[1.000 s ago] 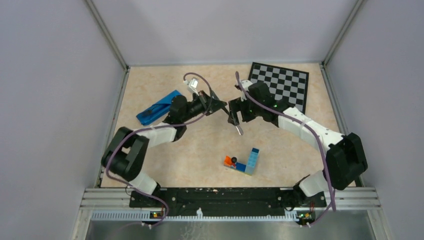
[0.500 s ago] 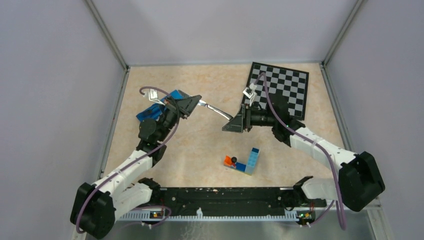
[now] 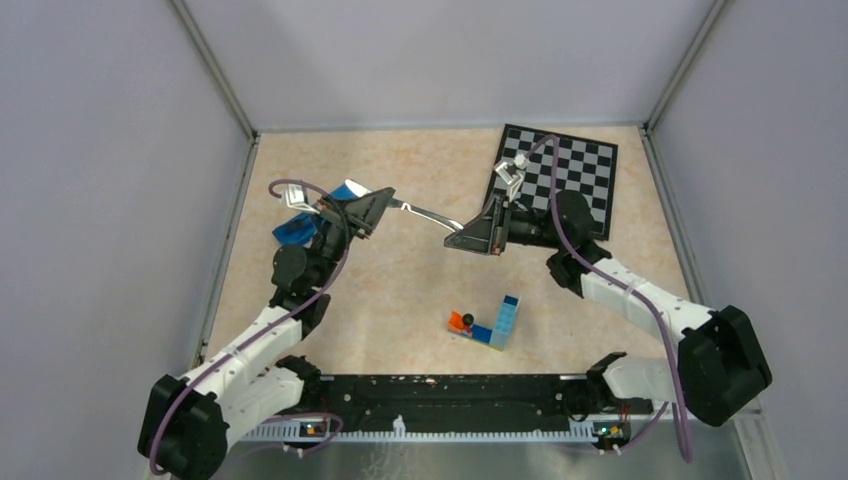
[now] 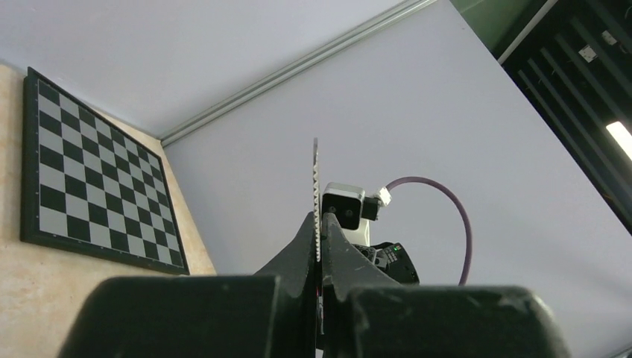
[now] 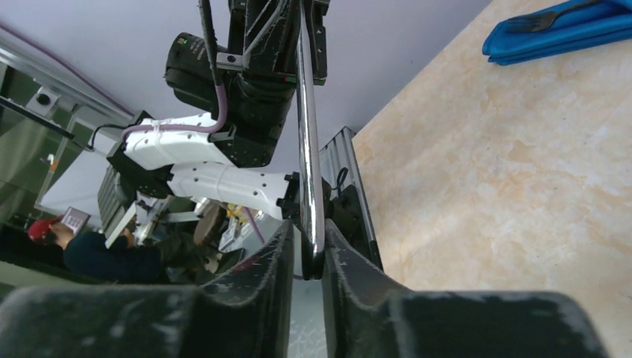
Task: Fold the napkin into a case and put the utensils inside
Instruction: Pass from the left arm to the right, then pass from the right arm to the left
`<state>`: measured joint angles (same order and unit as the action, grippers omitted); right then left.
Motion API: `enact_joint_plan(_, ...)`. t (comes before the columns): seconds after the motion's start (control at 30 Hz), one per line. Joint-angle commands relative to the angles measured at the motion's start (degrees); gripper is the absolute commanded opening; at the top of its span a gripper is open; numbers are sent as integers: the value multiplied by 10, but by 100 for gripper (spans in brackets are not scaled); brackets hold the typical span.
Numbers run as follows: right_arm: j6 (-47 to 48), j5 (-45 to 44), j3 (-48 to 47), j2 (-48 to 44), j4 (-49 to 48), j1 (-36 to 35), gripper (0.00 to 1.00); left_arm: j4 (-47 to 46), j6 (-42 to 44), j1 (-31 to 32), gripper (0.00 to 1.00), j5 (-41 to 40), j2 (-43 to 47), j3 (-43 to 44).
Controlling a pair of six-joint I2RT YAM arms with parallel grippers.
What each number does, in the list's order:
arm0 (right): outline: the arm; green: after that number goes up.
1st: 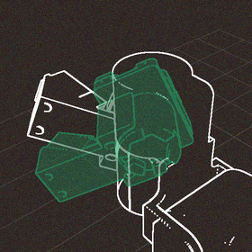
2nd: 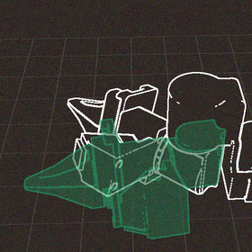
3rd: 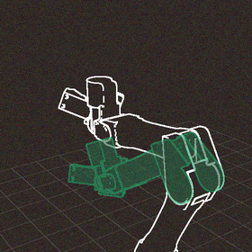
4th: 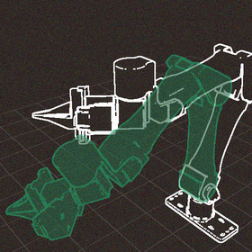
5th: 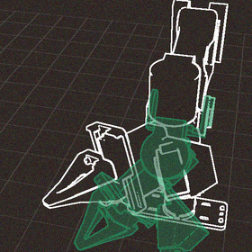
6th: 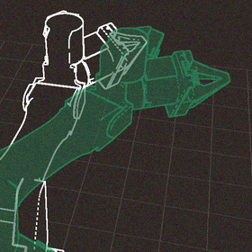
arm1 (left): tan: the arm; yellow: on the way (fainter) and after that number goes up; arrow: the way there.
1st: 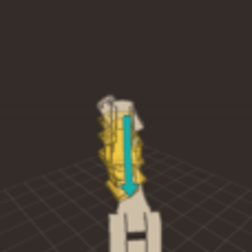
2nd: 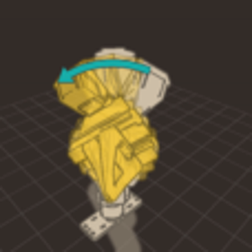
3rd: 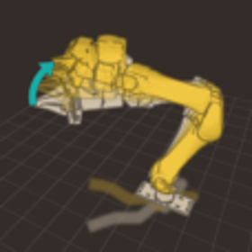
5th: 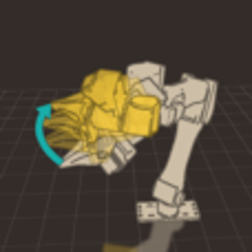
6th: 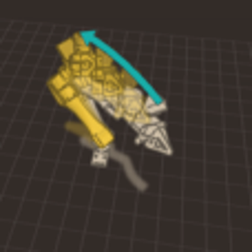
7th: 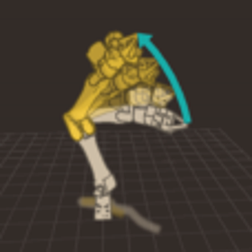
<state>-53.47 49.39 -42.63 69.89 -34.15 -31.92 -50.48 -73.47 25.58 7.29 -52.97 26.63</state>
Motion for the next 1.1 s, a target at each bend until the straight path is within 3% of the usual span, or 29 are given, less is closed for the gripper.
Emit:
enact_joint_plan(0.0, -8, 4, -10, 11, -61, 4, 24, -38, -16, -2, 0, 0, 2, -13)
enact_joint_plan(0.07, -12, 4, -10, 15, -68, 4, 30, -45, -20, -2, 0, 1, 2, -17)
enact_joint_plan(0.17, -11, -3, -10, 16, -69, 4, 32, -44, -20, -2, 0, 1, 5, -19)
enact_joint_plan(0.27, -11, 0, -11, 19, -73, 4, 14, -49, -23, -2, 0, 3, 6, -22)
enact_joint_plan(0.3, -8, 0, -12, 21, -69, 4, 1, -51, -25, -2, 0, 5, 5, -24)
enact_joint_plan(0.4, 15, 2, -17, 20, -49, 5, 0, -25, -15, -2, 2, 16, 7, -20)
enact_joint_plan(0.5, 58, -12, -31, 3, 34, 14, 0, 97, 21, -3, 50, 24, 53, -5)
enact_joint_plan(0.57, 74, -11, -34, -9, 78, 28, 0, 223, 79, -3, 77, 6, 104, 9)
enact_joint_plan(0.67, 113, 23, -39, -19, 157, 55, 0, 427, 174, -3, 92, -50, 196, 57)
enact_joint_plan(0.73, 162, 49, -40, -23, 220, 69, 0, 559, 271, -2, 93, -106, 237, 104)
enact_joint_plan(0.8, 232, 64, -46, -31, 293, 71, 0, 629, 370, -3, 93, -112, 252, 150)
enact_joint_plan(0.87, 278, 55, -46, -45, 339, 70, 0, 676, 472, -3, 88, -64, 229, 194)
enact_joint_plan(1.0, 279, 63, -40, -64, 340, 69, 0, 782, 643, -1, 80, 93, 115, 300)
enact_joint_plan(1.07, 287, 67, -40, -65, 354, 68, 0, 802, 714, 3, 79, 129, 82, 332)
